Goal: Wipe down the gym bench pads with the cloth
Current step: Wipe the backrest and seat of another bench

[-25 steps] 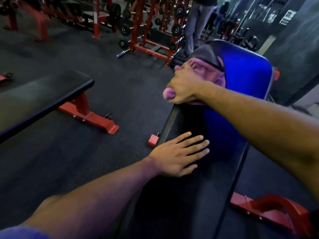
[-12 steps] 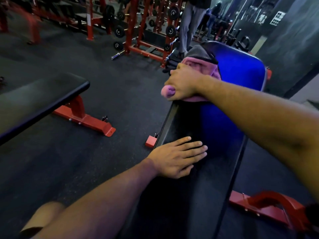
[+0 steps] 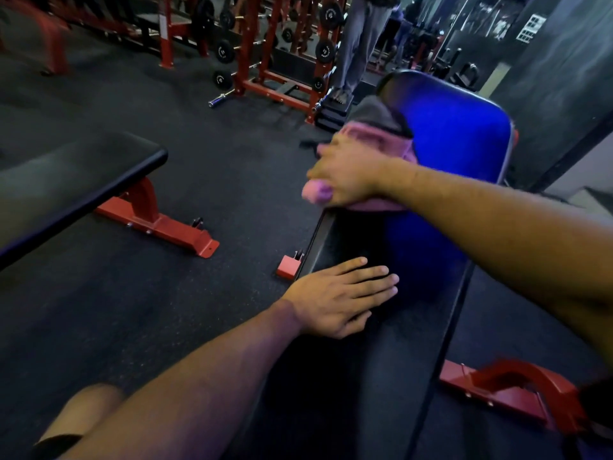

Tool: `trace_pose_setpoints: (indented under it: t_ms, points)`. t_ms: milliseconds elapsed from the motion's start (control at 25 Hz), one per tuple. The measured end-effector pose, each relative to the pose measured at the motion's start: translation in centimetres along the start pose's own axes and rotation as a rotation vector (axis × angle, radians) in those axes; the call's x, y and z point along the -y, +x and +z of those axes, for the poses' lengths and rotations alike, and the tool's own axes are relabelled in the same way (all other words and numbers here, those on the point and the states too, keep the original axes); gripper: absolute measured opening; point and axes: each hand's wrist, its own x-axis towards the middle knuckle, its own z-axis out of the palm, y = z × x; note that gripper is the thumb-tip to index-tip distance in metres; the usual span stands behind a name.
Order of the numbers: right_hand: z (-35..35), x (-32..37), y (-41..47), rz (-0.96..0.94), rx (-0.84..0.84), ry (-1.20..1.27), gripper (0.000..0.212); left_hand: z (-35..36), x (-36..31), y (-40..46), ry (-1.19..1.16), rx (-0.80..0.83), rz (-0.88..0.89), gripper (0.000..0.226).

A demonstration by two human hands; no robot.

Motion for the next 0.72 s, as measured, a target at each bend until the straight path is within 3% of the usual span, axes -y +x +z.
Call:
trace_pose_setpoints:
  t_ms: [120,200,320,400,560,720]
  points:
    - [-0.5,-0.1,0.0,0.150,-0.019,-0.004,0.051,0.1,0.2,0.0,-0.002,-0.021,0.002,0.055]
    - [-0.1,4.9,0.8,0.091,0.016,0.042,0.059,0.3,0.4,-0.2,-0.032,-0.071,0.012,0.053]
    - [-0.4,10.9,0.8,0.026,0.156,0.170,0.043,0.6,0.2,-0.2,-0.003,-0.200,0.032,0.042]
    - [-1.7,10.1,0.3,0.122,0.071,0.221,0.048,0.1,0.0,0.0,0.013,-0.237,0.048,0.037]
    - [-4.6,6.8,-6.3,0.548,-0.425,0.366,0.046,-0.4,0.0,0.3,0.022,-0.113,0.034,0.054]
    - [-1.8,7.4,-18.8,1.157,-0.600,0.528,0.050,-0.3,-0.4,0.7,0.051,-0.008,-0.010,0.056]
